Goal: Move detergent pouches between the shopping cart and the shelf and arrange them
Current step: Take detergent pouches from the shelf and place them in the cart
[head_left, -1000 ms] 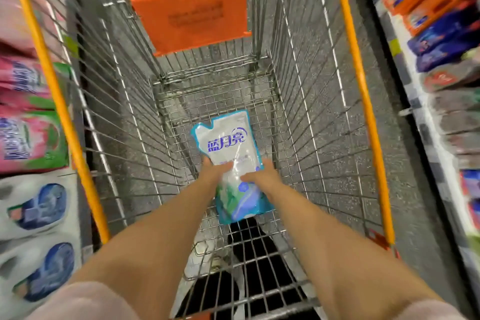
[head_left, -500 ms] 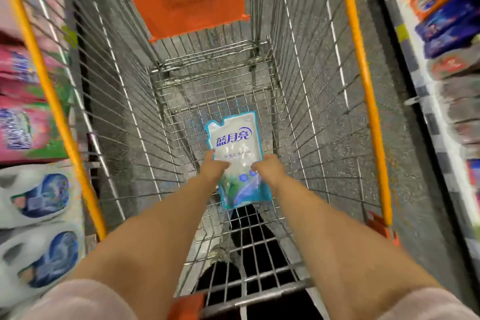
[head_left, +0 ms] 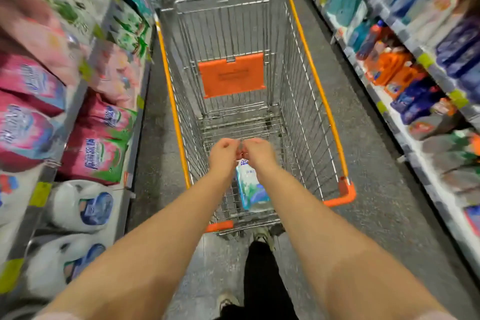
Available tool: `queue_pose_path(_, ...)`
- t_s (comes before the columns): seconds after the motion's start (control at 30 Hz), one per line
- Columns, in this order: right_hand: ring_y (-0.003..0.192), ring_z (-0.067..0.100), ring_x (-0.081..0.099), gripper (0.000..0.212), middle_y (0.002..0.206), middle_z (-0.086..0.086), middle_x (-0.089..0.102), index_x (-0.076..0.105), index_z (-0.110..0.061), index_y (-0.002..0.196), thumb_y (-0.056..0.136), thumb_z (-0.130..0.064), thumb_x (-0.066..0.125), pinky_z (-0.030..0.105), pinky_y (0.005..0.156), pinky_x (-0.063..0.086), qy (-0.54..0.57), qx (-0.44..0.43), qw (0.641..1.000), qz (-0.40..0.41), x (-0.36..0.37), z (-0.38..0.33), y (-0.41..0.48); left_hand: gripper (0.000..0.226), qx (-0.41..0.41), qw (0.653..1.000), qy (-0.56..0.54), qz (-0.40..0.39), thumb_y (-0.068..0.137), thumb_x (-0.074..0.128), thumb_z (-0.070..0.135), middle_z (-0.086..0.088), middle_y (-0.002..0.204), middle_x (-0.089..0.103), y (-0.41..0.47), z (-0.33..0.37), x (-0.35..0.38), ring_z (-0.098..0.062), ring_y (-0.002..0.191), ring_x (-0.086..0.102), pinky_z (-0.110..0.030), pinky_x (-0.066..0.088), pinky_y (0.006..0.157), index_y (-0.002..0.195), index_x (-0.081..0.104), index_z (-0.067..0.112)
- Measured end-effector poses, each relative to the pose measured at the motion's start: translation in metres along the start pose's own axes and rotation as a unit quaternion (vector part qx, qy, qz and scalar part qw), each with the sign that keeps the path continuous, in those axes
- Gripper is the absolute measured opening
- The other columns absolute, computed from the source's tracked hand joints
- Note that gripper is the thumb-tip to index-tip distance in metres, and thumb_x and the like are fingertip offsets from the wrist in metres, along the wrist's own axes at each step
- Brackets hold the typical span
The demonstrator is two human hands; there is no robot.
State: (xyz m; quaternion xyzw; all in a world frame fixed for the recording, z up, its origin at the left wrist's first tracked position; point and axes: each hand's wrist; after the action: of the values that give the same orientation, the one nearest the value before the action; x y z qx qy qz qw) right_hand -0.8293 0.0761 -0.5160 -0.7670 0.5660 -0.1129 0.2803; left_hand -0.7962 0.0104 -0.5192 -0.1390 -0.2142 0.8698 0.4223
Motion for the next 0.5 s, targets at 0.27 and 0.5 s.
queue_pose_path(0.27, 0.072, 0.017, 0.055, 0.012, 0.075, -0.002, 0.061, 0.061, -0.019, 0.077, 0.085, -0.014, 0.054, 0.03, 0.068, 0.044, -0.018, -0.187, 0.982, -0.023, -0.01, -0.071, -0.12, 0.024, 0.192, 0.977, -0.028, 0.084, 0.087, 0.052, 0.005, 0.0, 0.062, 0.052, -0.119, 0.078, -0.03, -0.014, 0.058, 0.047, -0.027, 0.04, 0.059, 0.066, 0.053, 0.018)
queue_pose_path(0.5, 0.082, 0.018, 0.056, 0.011, 0.083, 0.002, 0.062, 0.065, -0.015, 0.083, 0.087, -0.017, 0.056, 0.033, 0.076, 0.046, -0.007, -0.321, 0.941, -0.109, -0.004, -0.097, -0.23, 0.016, 0.319, 0.914, -0.04, 0.246, 0.09, 0.052, 0.007, 0.006, 0.063, 0.05, -0.239, 0.113, -0.063, 0.003, 0.052, 0.046, -0.013, 0.036, 0.051, 0.075, 0.052, 0.013)
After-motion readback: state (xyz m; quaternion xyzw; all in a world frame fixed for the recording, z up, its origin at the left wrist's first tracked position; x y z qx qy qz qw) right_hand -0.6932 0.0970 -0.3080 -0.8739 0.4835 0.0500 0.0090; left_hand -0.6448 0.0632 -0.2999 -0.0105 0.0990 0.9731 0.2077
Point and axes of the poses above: each hand's wrist, its own y-axis towards the middle knuckle, its own x-axis out of the palm, z = x × y
